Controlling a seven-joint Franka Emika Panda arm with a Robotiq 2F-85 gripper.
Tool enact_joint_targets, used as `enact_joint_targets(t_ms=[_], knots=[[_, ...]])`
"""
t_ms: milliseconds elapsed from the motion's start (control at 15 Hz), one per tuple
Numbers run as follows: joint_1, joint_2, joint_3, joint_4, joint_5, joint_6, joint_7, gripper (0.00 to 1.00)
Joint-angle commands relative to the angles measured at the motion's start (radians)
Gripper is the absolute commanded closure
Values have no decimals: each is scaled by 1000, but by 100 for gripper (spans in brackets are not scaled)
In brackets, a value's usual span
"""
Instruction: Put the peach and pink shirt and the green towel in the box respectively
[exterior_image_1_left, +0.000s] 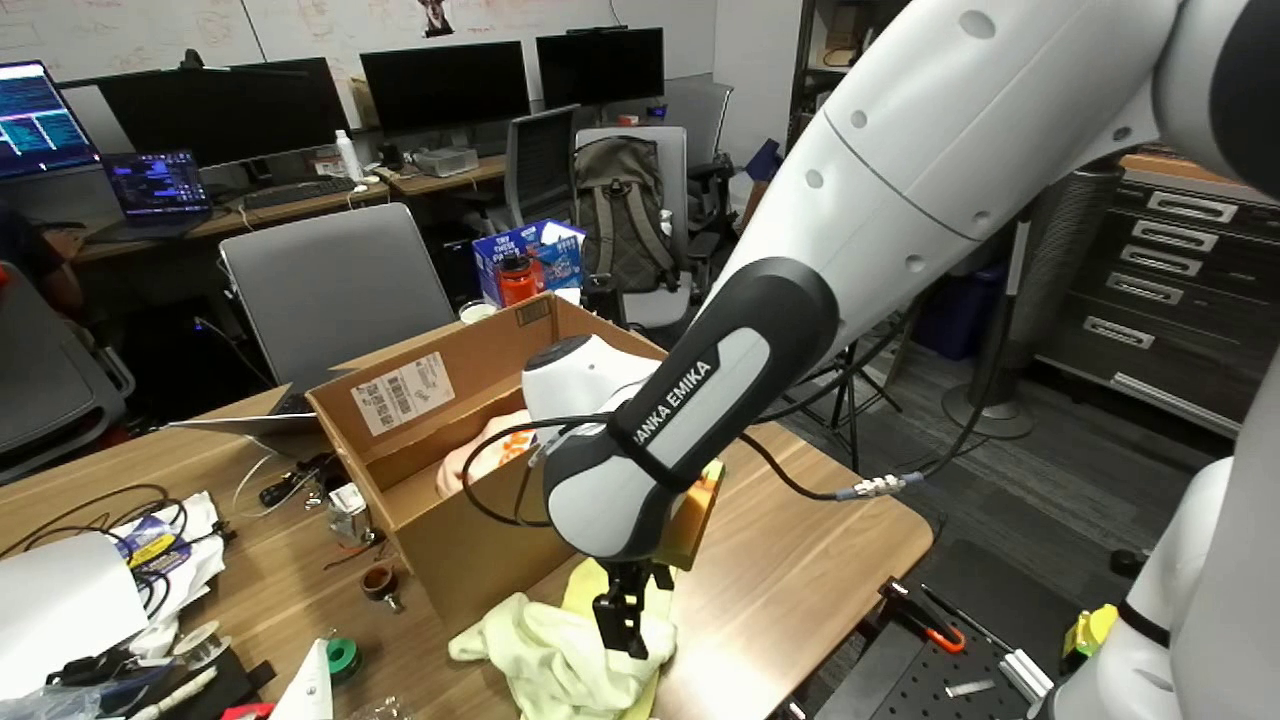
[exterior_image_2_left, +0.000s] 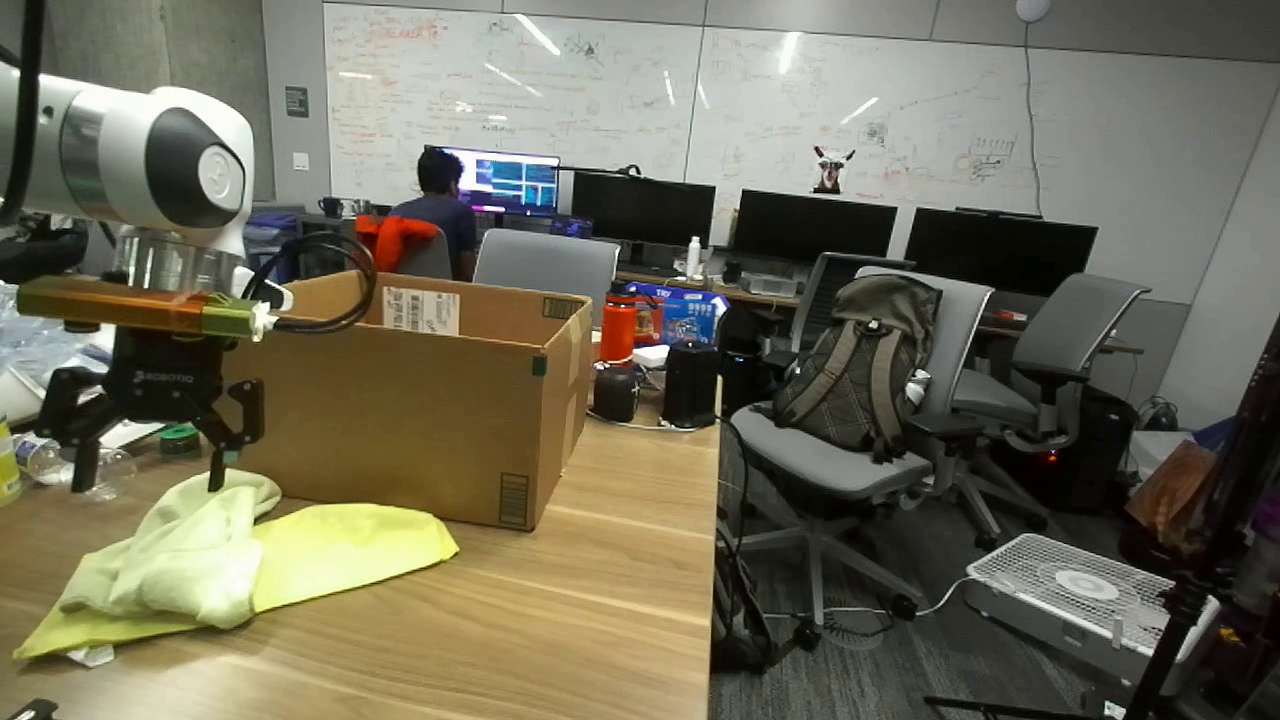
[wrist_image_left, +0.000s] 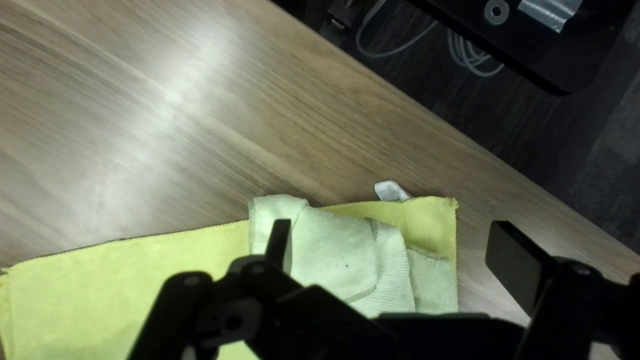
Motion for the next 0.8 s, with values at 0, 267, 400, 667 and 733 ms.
enact_joint_targets(t_ms=[0, 267, 400, 667, 733], knots=[[-10, 39, 18, 20, 80, -10, -93, 0], [-19, 81, 33, 32, 145, -18, -182, 0], [-22, 100, 37, 41, 158, -24, -211, 0], [-26, 120, 42, 52, 156, -25, -240, 0], [-28, 123, 43, 56, 155, -25, -245, 0]])
